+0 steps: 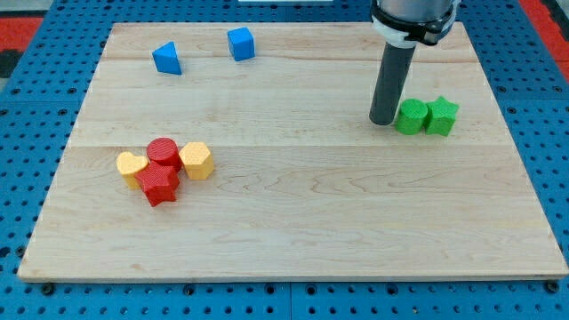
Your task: Move the red star above the green circle
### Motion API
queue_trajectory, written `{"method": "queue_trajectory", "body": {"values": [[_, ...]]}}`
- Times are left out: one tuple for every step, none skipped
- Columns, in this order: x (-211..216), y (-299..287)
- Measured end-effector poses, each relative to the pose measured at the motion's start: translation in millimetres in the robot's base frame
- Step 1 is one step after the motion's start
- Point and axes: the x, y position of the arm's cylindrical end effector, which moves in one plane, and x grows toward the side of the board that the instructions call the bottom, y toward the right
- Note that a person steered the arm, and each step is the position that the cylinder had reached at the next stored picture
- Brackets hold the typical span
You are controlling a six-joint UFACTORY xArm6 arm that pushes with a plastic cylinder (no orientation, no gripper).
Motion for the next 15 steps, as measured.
{"method": "queue_trajectory", "body": {"values": [[31.1, -51.2], [108.7, -95.6], [161.6, -206.8], [171.7, -311.2], [141.7, -256.8], [122.5, -230.6], [128.6, -245.1], [157.2, -265.9], [126.2, -323.6], [106.9, -290.0], [90.7, -274.1], [73.3, -275.5], [44.5, -274.0], [34.3, -265.0], [34.3, -235.4]]}}
